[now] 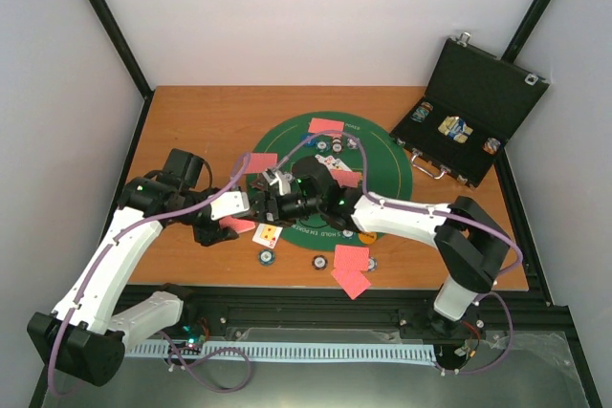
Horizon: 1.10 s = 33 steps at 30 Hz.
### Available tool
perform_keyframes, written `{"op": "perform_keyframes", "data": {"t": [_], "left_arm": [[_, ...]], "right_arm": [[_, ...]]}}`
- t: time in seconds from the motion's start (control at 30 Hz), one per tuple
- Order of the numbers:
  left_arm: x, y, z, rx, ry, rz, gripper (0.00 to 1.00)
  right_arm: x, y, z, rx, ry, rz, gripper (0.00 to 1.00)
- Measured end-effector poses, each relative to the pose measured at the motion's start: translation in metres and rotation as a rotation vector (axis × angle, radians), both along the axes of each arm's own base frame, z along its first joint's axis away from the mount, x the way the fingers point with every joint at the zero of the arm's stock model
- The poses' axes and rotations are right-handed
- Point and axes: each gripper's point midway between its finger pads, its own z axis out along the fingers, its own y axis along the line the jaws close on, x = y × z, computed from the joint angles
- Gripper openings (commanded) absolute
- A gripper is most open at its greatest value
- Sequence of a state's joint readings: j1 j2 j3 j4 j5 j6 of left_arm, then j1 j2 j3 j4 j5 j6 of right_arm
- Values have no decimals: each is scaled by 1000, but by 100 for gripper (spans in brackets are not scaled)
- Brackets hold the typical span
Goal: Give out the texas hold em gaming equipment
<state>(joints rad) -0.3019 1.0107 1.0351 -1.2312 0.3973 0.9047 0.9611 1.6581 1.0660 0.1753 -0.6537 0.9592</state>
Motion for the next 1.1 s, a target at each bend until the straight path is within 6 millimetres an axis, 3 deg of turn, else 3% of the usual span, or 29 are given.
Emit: {"op": "perform_keyframes", "data": {"t": [0.37,0.6,0.83,0.9,1.0,1.1], "left_arm": [[-4,1,0,4,10,-11,52],[-5,2,0,10,4,-14,52],[-4,2,0,13,6,-15,52],[-4,3,-1,18,9,-13,52],[-3,4,-2,24,8,-11,52],[-3,4,-2,26,7,-10,52]], "right_arm": [[8,28,-13,14,54,25,75],[6,25,-25,7,80,45,74],[5,9,-22,29,83,64,51],[6,7,-20,34,81,66,49],[7,4,-18,36,80,67,49],[7,1,-18,29,72,65,63]]}}
